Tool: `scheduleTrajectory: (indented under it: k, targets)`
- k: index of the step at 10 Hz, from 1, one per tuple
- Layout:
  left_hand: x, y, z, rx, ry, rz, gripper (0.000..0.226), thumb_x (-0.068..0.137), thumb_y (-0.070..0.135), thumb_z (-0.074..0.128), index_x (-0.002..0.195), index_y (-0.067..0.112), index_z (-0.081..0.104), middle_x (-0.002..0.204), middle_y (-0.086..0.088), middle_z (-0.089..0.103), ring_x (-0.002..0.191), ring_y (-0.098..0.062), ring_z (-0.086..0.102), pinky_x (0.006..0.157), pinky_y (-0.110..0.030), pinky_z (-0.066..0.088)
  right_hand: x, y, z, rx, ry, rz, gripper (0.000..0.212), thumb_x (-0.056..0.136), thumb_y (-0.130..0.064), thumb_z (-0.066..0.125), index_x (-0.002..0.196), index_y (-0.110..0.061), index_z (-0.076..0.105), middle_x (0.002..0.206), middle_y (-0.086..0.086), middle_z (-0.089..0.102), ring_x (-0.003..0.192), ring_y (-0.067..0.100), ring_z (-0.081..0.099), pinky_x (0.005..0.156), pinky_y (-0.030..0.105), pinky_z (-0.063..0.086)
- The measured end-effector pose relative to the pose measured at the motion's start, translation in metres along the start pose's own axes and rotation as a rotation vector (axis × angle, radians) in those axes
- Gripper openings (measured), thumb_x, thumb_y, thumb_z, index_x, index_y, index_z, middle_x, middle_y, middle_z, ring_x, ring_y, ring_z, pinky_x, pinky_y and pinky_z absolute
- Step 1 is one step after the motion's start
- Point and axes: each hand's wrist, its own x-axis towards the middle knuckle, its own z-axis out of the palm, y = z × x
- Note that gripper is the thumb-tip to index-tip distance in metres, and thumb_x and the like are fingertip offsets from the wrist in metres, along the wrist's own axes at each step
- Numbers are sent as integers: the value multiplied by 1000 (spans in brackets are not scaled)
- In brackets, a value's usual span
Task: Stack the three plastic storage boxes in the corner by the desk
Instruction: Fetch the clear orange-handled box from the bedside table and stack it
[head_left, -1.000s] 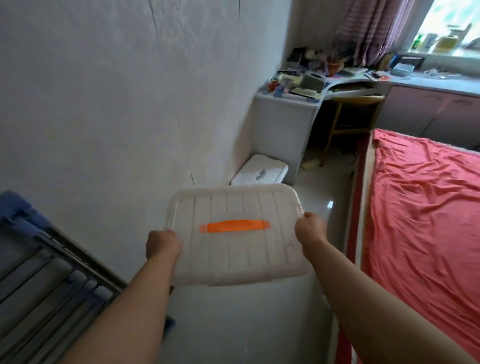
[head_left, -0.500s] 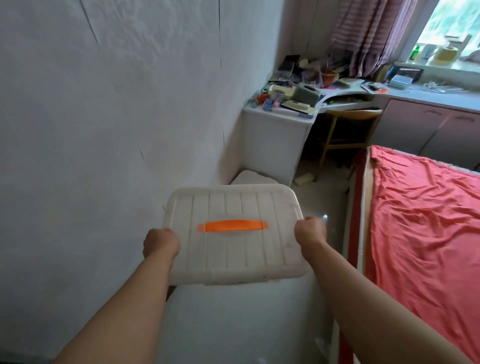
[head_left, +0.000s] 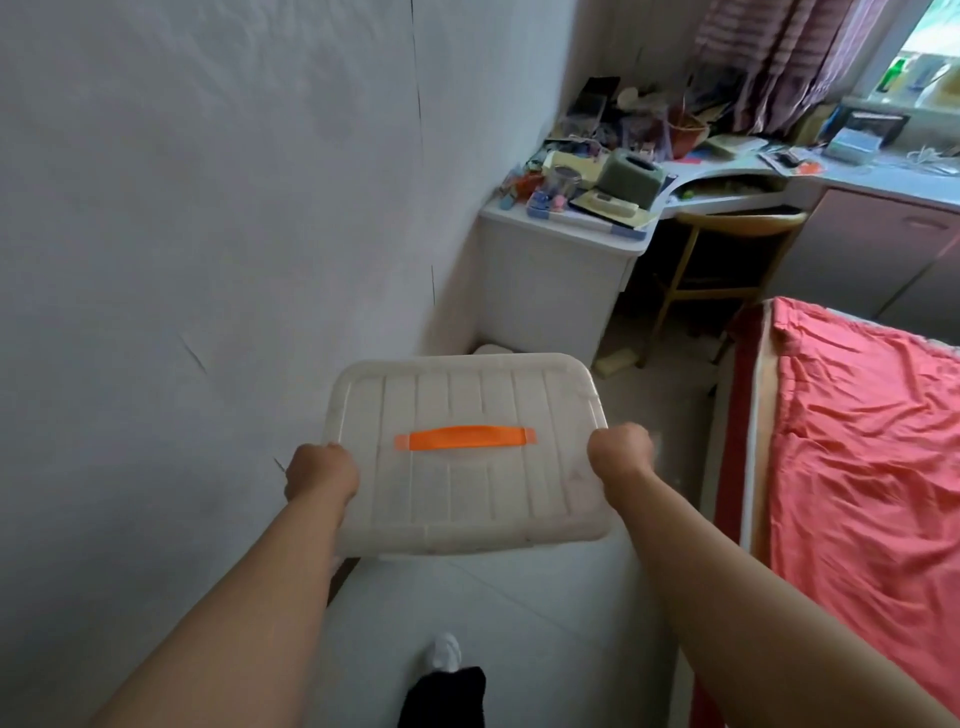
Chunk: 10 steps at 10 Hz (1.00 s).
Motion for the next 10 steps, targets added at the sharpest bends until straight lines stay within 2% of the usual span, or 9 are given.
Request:
scheduleTrajectory:
  k: [1, 3, 4, 5, 6, 7, 8, 9, 10]
  targets:
    - [28, 26, 15, 1, -15, -17, 44, 96, 20, 39, 123, -11, 54, 128, -29, 58, 116, -46, 56, 98, -45, 47, 33, -23, 9, 31, -10, 2, 36, 92, -5, 44, 123, 7, 55, 67, 1, 37, 88, 25, 46, 74, 30, 39]
    - [85, 96, 41, 32, -18, 6, 45, 97, 19, 39, 124, -14, 53, 130, -32, 55, 120, -47, 53, 98, -44, 44, 95, -82, 26, 145, 45, 69, 25, 93, 3, 38, 111, 9, 54, 70, 6, 39, 89, 27, 45, 75, 32, 36]
    - [108, 126, 50, 50, -19, 27, 45, 97, 20, 38, 123, -14, 54, 130, -32, 55, 120, -47, 54, 98, -45, 44, 118, -108, 34, 123, -3, 96, 34, 95, 0, 37, 123, 13, 51, 74, 8, 43, 91, 28, 46, 77, 31, 38]
    - [128, 149, 63, 79, -25, 43, 45, 96, 20, 39, 122, -14, 55, 129, -33, 56, 119, -46, 55, 100, -45, 46, 141, -127, 37, 127, -8, 134, 39, 95, -4, 36, 130, 11, 49, 78, 6, 44, 97, 29, 50, 88, 31, 45]
    - [141, 168, 76, 92, -35, 35, 45, 96, 20, 41, 122, -14, 55, 128, -33, 57, 119, -47, 55, 99, -46, 46, 169, -137, 42, 83, -66, 155, 44, 98, -11, 33, 136, 4, 47, 69, -2, 30, 94, 21, 38, 97, 36, 43]
    - [152, 184, 94, 87, -43, 19, 45, 96, 20, 42, 122, -14, 55, 128, -33, 57, 117, -47, 56, 99, -47, 47, 194, -150, 41, 24, -57, 150, 44, 99, -10, 29, 138, 3, 45, 68, -3, 28, 76, 21, 40, 96, 36, 43]
    - [160, 198, 113, 83, -33, -5, 45, 96, 22, 41, 122, -13, 54, 128, -33, 57, 117, -47, 55, 99, -47, 47, 234, -156, 42, -72, -84, 97, 41, 99, -9, 28, 134, -1, 49, 67, -3, 28, 56, 8, 28, 78, 28, 35]
    - [164, 213, 133, 75, -17, -35, 45, 97, 21, 40, 123, -13, 54, 129, -33, 56, 119, -47, 54, 99, -46, 46, 261, -166, 43, 5, -67, 144, 25, 98, -7, 30, 112, -10, 51, 72, 2, 38, 65, 14, 42, 77, 30, 37]
    - [165, 231, 158, 54, 7, -87, 46, 96, 22, 40, 122, -13, 55, 128, -33, 57, 118, -46, 55, 97, -45, 46, 304, -177, 39, 49, -34, 192, 29, 94, -8, 35, 112, 1, 55, 92, 12, 51, 95, 30, 53, 89, 36, 47]
